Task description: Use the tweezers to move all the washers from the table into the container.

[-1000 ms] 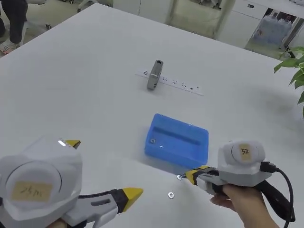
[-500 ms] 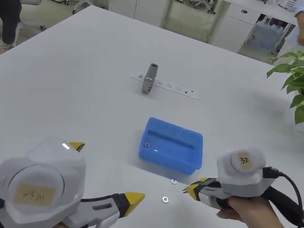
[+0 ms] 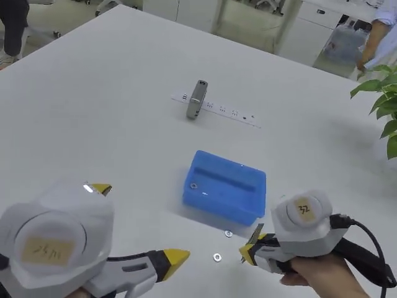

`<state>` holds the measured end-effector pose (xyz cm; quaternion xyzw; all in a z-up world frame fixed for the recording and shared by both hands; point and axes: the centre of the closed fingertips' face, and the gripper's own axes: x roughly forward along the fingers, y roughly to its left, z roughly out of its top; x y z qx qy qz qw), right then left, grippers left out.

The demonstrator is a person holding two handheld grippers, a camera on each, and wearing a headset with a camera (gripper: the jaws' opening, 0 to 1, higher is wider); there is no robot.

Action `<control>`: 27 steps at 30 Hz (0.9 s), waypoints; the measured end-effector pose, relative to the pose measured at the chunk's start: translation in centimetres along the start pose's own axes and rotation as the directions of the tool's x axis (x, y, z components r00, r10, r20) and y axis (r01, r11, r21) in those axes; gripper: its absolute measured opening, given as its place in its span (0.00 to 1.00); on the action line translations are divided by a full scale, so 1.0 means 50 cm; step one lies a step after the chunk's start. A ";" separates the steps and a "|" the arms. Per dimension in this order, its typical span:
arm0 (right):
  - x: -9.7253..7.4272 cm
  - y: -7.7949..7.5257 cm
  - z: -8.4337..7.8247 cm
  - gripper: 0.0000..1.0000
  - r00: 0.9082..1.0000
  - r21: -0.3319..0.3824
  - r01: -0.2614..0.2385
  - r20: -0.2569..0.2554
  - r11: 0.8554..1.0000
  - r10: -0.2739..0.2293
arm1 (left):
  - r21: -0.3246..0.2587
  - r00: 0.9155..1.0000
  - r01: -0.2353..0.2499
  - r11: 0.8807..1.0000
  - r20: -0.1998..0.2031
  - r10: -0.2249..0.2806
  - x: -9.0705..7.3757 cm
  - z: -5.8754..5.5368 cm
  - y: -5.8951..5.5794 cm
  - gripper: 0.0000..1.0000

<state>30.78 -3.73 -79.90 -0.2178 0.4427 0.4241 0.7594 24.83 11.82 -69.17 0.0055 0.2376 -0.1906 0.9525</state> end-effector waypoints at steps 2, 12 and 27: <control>-0.001 0.000 -0.002 0.04 1.000 0.003 0.002 0.019 1.000 -0.002 | -0.005 1.000 -0.003 1.000 0.002 0.003 -0.002 0.000 0.002 0.93; -0.002 0.039 0.040 0.05 0.981 0.094 -0.077 0.186 0.993 0.059 | -0.001 1.000 -0.006 1.000 -0.006 0.006 -0.001 -0.004 0.000 0.93; 0.027 0.052 0.054 0.05 0.976 0.093 -0.066 0.215 0.994 0.045 | 0.001 1.000 -0.016 1.000 -0.005 0.016 -0.007 -0.002 0.006 0.93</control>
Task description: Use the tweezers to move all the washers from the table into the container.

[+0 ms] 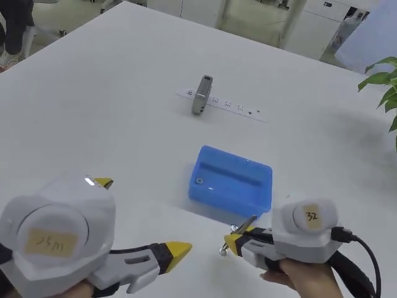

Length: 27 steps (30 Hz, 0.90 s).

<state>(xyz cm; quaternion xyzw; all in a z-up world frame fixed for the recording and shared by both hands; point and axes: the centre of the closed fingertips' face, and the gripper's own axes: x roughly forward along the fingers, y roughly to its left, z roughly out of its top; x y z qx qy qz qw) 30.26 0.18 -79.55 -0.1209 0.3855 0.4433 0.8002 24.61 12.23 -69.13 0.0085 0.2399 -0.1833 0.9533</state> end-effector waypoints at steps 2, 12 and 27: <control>0.000 0.001 0.002 0.05 1.000 -0.003 -0.001 0.005 1.000 0.001 | 0.002 1.000 0.000 1.000 0.001 0.000 0.000 0.001 -0.001 0.93; 0.002 0.002 0.003 0.04 1.000 -0.052 0.008 0.007 0.999 -0.008 | 0.003 1.000 0.003 1.000 0.001 -0.003 0.001 0.001 -0.002 0.93; -0.053 -0.022 0.107 0.03 0.992 -0.052 0.041 0.118 0.998 -0.035 | 0.010 1.000 0.010 1.000 0.011 -0.010 0.005 0.012 -0.003 0.93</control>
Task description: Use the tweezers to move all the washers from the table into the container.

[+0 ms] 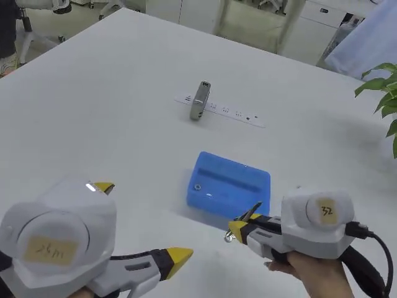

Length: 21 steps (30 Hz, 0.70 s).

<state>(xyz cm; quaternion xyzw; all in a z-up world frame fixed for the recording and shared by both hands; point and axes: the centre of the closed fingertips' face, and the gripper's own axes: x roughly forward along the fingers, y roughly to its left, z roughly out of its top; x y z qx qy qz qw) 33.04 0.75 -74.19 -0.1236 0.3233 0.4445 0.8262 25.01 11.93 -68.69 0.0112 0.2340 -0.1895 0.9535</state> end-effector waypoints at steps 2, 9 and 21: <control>-0.005 -0.013 0.026 0.03 0.999 -0.008 0.013 0.029 1.000 -0.013 | 0.002 1.000 0.002 1.000 0.002 -0.002 0.000 0.002 -0.001 0.93; 0.010 -0.060 0.081 0.03 0.996 -0.005 0.048 0.076 0.999 -0.048 | 0.004 1.000 -0.001 1.000 0.005 0.001 -0.001 0.005 0.001 0.94; 0.090 -0.108 0.057 0.03 0.994 0.013 0.107 0.024 0.994 -0.107 | -0.007 1.000 -0.010 1.000 -0.001 0.010 -0.002 -0.002 0.012 0.97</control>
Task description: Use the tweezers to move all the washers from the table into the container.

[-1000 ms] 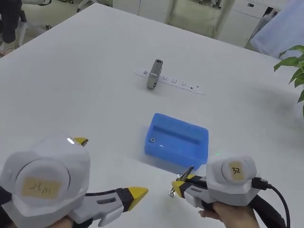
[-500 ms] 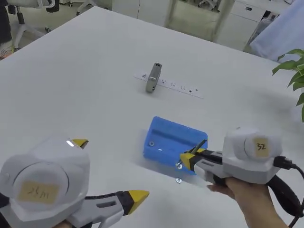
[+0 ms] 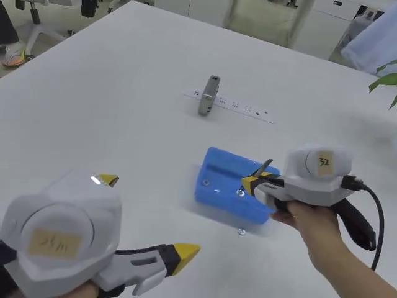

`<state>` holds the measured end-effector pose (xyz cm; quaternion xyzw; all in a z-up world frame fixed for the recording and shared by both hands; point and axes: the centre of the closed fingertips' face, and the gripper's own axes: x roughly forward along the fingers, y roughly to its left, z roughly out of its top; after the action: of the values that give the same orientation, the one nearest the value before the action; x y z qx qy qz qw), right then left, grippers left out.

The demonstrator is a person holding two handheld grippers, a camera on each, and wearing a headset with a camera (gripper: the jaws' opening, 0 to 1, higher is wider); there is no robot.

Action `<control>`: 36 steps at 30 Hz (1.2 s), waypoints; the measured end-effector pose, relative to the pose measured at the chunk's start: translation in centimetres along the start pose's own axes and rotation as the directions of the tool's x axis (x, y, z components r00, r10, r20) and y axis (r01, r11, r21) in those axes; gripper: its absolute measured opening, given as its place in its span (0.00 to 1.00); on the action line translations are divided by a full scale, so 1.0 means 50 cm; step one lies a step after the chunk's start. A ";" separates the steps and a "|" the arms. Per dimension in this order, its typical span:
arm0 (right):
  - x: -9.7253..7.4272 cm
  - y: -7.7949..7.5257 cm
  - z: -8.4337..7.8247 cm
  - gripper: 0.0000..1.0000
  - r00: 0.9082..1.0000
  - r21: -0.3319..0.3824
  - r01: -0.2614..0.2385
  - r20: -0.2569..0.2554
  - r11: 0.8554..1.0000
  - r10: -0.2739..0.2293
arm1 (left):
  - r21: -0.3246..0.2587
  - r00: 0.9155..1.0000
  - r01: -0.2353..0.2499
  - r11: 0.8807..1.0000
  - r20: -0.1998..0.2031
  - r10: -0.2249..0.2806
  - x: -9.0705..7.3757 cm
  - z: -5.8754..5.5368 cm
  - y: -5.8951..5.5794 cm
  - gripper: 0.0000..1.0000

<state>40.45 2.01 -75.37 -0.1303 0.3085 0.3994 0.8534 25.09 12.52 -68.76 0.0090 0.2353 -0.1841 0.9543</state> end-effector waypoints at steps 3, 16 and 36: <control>0.011 0.002 -0.017 0.03 1.000 -0.016 0.003 -0.023 1.000 -0.003 | -0.007 1.000 -0.003 1.000 0.001 0.003 -0.001 0.000 0.002 0.97; 0.036 -0.009 -0.049 0.04 0.998 0.036 -0.002 -0.070 0.999 0.005 | -0.009 1.000 -0.009 1.000 -0.007 0.009 -0.002 -0.005 0.006 0.97; -0.064 -0.001 0.012 0.04 0.998 0.071 -0.008 0.063 0.997 0.003 | 0.008 1.000 0.002 1.000 -0.013 -0.002 -0.002 -0.005 -0.004 0.97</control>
<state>39.16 0.34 -72.89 -0.0862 0.2959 0.3945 0.8657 24.81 12.39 -68.93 0.0138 0.2409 -0.1857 0.9525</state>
